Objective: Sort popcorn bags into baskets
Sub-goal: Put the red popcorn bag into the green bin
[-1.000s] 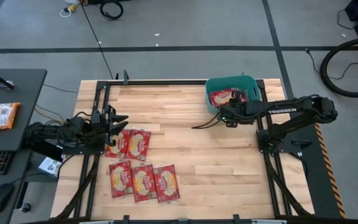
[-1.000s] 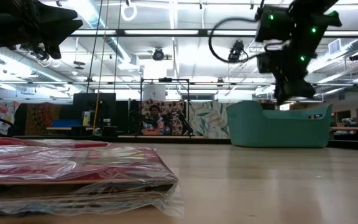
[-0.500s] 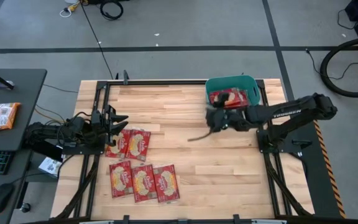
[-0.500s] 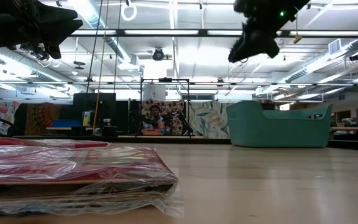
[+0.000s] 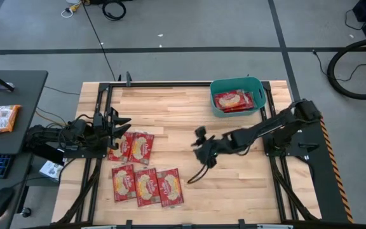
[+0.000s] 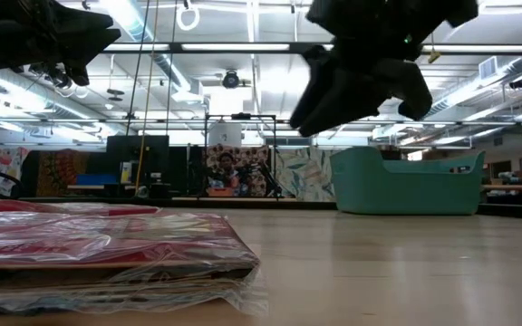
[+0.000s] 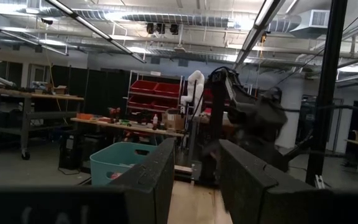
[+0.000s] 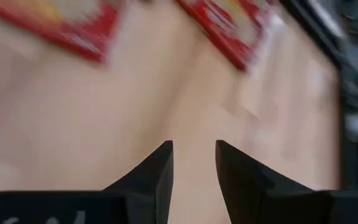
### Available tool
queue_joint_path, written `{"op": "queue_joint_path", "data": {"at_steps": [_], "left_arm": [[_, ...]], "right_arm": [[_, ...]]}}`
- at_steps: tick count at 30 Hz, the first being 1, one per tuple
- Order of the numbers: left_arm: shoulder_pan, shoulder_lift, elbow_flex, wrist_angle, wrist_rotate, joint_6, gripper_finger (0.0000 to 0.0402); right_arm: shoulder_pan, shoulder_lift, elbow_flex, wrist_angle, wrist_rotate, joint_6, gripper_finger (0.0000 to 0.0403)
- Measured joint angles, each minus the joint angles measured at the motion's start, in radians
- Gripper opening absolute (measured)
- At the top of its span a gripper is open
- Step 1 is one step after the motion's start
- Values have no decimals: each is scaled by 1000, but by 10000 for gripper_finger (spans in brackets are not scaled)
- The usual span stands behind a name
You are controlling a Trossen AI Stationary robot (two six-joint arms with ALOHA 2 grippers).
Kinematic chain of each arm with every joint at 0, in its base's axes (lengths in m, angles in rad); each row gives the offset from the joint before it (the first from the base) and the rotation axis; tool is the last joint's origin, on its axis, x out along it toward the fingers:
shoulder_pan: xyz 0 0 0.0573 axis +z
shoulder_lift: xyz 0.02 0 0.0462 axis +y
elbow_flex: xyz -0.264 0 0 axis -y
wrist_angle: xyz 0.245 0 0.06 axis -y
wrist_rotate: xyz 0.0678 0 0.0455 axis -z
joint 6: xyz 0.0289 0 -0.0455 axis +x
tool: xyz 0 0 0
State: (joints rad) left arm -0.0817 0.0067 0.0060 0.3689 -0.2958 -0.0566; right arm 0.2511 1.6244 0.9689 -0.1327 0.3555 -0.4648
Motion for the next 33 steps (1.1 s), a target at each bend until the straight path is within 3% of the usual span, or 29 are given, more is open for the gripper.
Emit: {"op": "queue_joint_path", "data": {"at_steps": [13, 21, 25, 33], "left_arm": [[0, 0, 0, 0, 0, -3, 126], [0, 0, 0, 0, 0, -6, 126], [0, 0, 0, -1, 0, -5, 126], [0, 0, 0, 0, 0, -3, 126]], "right_arm": [[48, 361, 306, 79, -511, 177, 121], [53, 522, 450, 81, -574, 174, 119], [43, 552, 465, 70, -544, 159, 119], [-18, 537, 468, -68, -181, 220, 119]]}}
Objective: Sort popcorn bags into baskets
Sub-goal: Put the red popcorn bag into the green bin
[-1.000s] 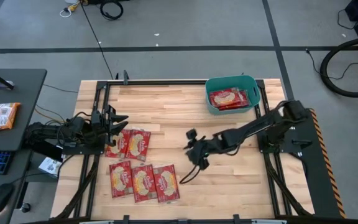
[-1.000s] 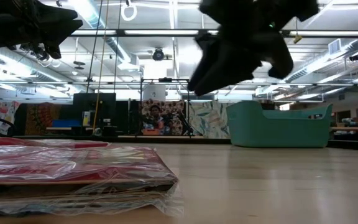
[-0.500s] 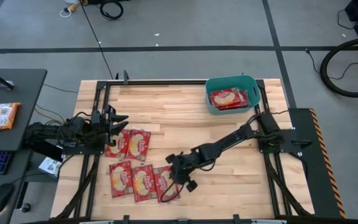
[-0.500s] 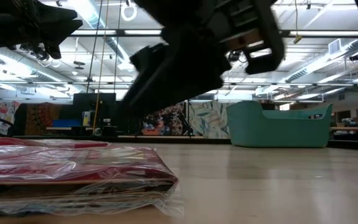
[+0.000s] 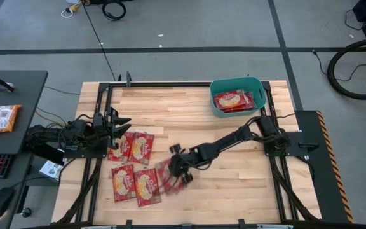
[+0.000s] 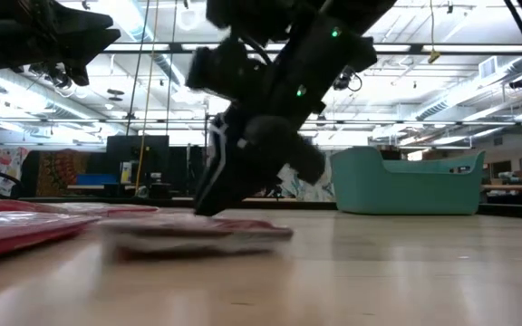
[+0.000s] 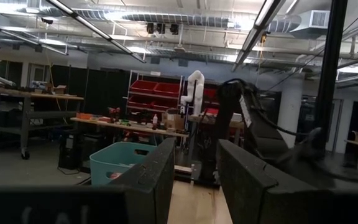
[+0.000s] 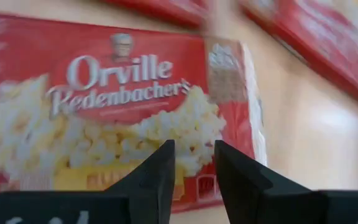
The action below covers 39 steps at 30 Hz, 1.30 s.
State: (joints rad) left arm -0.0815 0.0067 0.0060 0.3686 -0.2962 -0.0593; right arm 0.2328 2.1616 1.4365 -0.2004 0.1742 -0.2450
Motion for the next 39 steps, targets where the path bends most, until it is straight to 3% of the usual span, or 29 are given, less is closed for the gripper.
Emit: {"op": "queue_joint_path", "data": {"at_steps": [6, 12, 20, 24, 27, 33, 39], "left_arm": [[0, 0, 0, -1, 0, 0, 126], [0, 0, 0, -2, 0, 1, 126], [0, 0, 0, -3, 0, 3, 126], [0, 0, 0, -3, 0, 3, 126], [0, 0, 0, -3, 0, 2, 126], [0, 0, 0, -3, 0, 0, 126], [0, 0, 0, -3, 0, 1, 126]], "right_arm": [[-66, -7, 5, -190, 201, 105, 118], [-106, -32, -4, -382, 416, 112, 118], [-121, -134, -5, -482, 414, 104, 118], [-107, -158, -5, -532, 335, 15, 117], [-77, -158, -43, -542, 337, -99, 113], [-22, -158, -181, -399, 466, -270, 91], [-8, -158, -268, -206, 468, -325, 80]]}}
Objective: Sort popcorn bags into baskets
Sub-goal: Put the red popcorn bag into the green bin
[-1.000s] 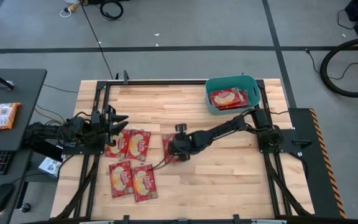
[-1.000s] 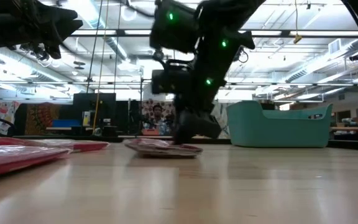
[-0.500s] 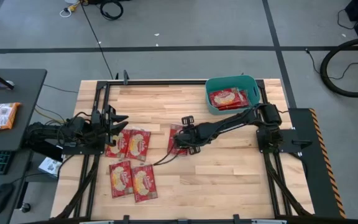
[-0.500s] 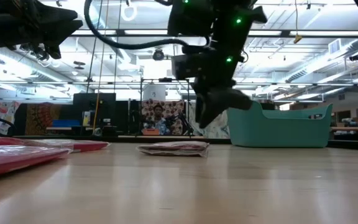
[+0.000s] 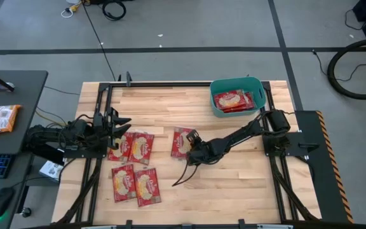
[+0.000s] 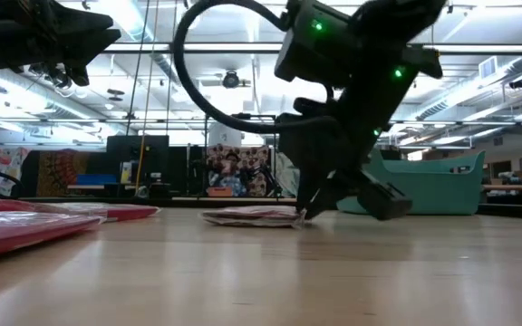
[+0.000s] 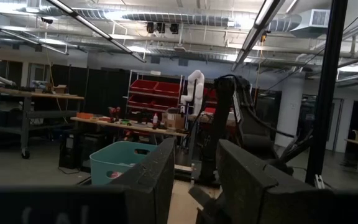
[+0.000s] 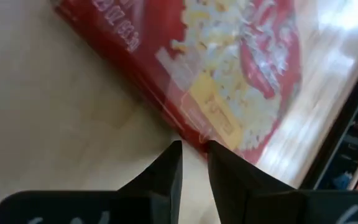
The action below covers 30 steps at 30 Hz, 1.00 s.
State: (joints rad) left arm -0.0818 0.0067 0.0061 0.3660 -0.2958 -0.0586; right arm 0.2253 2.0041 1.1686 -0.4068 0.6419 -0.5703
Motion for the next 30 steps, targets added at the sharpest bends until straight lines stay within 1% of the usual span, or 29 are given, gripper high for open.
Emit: {"op": "queue_joint_path", "data": {"at_steps": [6, 12, 14, 19, 23, 26, 30], "left_arm": [[0, 0, 0, 0, 0, 0, 126], [0, 0, 0, 0, 0, 1, 126], [0, 0, 0, 0, 0, 2, 126], [0, 0, 0, -1, 0, 2, 126], [0, 0, 0, 0, 0, 2, 126], [0, 0, 0, 0, 0, 2, 126], [0, 0, 0, 0, 0, 2, 126]], "right_arm": [[2, 0, -50, 206, 7, -66, 80], [2, 0, -51, 368, -63, -122, 80], [2, 3, -51, 388, -88, -141, 80], [3, 6, -51, 385, -88, -150, 80], [20, 6, -51, 395, -91, -242, 80], [32, 6, -51, 409, -93, -249, 81], [47, 6, -51, 410, -95, -248, 104]]}}
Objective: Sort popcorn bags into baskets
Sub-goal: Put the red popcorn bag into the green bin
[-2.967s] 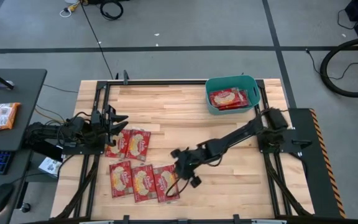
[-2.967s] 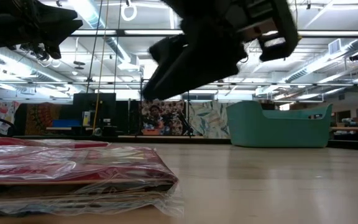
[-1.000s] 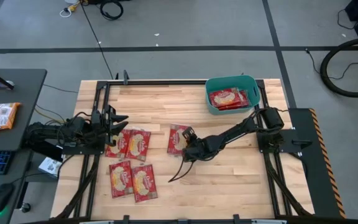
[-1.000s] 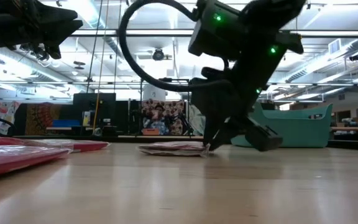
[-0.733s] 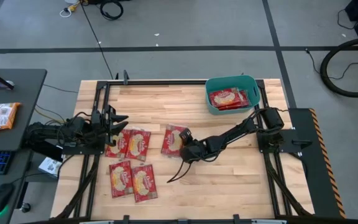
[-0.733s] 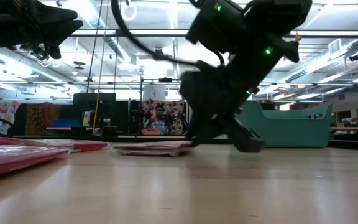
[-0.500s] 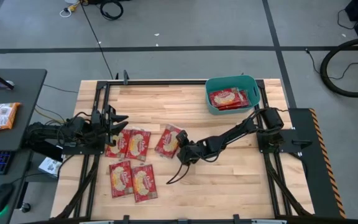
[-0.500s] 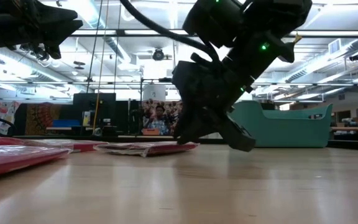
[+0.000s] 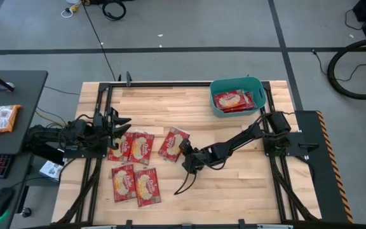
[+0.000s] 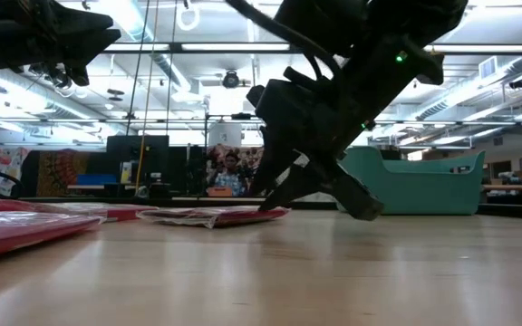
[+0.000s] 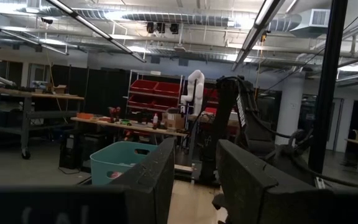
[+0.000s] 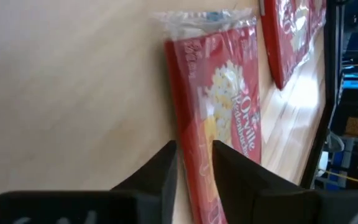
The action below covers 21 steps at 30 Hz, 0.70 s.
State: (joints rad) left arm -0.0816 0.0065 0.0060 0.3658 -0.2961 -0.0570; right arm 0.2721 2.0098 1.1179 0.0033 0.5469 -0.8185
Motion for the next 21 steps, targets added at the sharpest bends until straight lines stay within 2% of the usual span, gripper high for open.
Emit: {"op": "queue_joint_path", "data": {"at_steps": [10, 15, 21], "left_arm": [[0, 0, 0, 1, 0, -1, 126], [0, 0, 0, 2, 0, -1, 126], [0, 0, 0, 28, 0, -16, 126]], "right_arm": [[-31, 0, 0, -21, -42, 48, 183], [-61, 0, 0, -20, -58, 32, 189], [-108, -3, 2, -14, -156, -13, 186]]}}
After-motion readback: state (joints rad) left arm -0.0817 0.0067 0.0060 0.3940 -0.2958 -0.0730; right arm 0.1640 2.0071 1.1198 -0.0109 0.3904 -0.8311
